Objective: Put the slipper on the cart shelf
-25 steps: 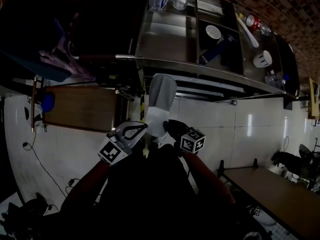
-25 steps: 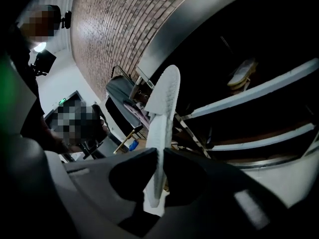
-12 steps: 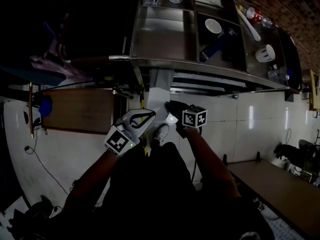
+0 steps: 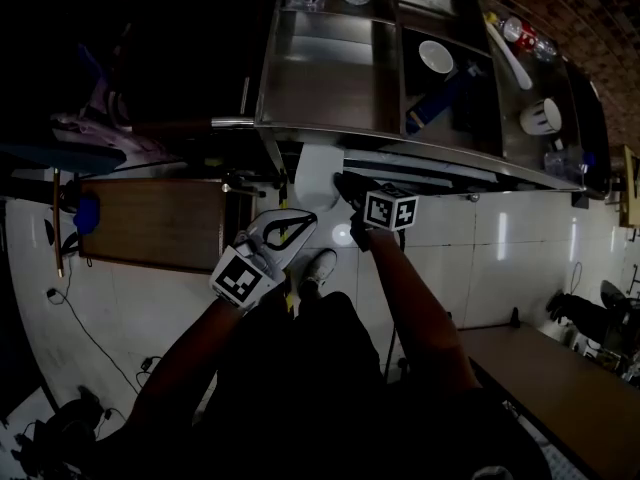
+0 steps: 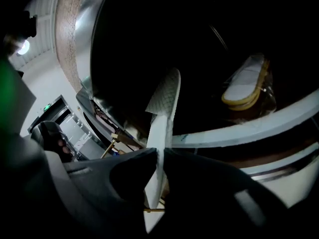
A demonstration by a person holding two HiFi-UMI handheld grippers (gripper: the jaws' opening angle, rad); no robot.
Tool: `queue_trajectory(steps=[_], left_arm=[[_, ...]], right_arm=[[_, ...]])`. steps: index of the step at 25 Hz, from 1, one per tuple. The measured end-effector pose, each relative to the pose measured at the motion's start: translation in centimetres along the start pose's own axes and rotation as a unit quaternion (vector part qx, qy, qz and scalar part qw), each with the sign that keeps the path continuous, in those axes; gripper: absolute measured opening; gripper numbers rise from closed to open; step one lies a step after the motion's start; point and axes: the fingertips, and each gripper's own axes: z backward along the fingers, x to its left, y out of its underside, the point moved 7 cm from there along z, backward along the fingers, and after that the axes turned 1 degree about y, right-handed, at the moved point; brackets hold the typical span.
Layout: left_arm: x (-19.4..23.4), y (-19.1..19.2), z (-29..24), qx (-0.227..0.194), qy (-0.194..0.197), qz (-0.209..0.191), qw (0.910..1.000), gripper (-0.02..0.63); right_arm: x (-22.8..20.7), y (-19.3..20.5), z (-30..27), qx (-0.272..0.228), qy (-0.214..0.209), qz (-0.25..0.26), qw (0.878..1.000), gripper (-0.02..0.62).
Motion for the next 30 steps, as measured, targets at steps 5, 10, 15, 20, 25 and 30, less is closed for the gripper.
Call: queue_trajectory(steps=[5,10,15,20,25,30], left_arm=[[0.4,0.3,-0.2,-0.004,-0.006,-0.006,1.0,0.005],[0.6,1.1,-0.1,-0.001,-0.015,0.013,0.9998,0.005],[0.6,1.4,-0.2,0.002,-0.016,0.01,0.9998,0.005],[0.6,1.7,-0.4,-0.002,-0.022,0.019,0.9996,0.005],[0.9,2.0,-0.8,0.002,-0.027,0.026,0.9993,0.005],[1.1,2.2,-1.1,0.001,-0.03,0.03,0.9991,0.005]], right_arm=[[-0.5,-2.6,-1.0,-0.037,0.022,0.036,0.998,0.044],[-1.1,-4.7,-2.1,-0.062,0.033,0.06,0.996,0.044],[-2.0,-6.0,-3.7,-0.088,0.029,0.074,0.993,0.046],[-2.3,-7.2,-4.4,-0.119,0.042,0.112,0.986,0.046],[-2.3,-7.9,-4.4,-0.156,0.066,0.162,0.972,0.048],[-3.0,-8.4,-4.8,-0.158,0.08,0.173,0.969,0.054]])
